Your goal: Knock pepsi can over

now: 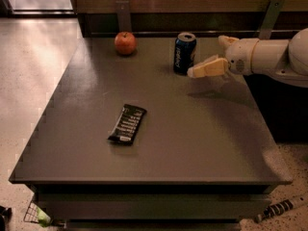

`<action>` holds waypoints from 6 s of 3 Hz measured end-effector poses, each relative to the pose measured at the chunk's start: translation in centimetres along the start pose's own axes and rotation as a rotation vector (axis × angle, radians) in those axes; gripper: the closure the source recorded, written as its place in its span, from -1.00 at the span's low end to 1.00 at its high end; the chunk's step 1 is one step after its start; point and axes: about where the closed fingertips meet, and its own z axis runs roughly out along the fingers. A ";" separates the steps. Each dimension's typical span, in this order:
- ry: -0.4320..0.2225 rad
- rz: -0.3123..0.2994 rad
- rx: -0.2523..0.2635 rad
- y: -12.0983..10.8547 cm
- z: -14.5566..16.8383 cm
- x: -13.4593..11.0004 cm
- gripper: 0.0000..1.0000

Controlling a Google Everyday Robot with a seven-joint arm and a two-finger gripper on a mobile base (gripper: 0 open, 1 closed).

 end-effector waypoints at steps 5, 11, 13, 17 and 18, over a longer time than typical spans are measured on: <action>-0.158 0.082 -0.054 -0.4 7.1 0.5 0.37; 0.227 -0.058 -0.110 -1.0 6.1 -1.2 1.00; 0.482 -0.182 -0.124 -0.5 3.8 -1.1 1.00; 0.947 -0.294 -0.251 1.2 4.0 5.3 0.79; 0.947 -0.294 -0.251 1.2 4.0 5.3 0.34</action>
Offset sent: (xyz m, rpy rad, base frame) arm 0.0545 0.0409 -0.0288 0.1793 -0.0228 0.0375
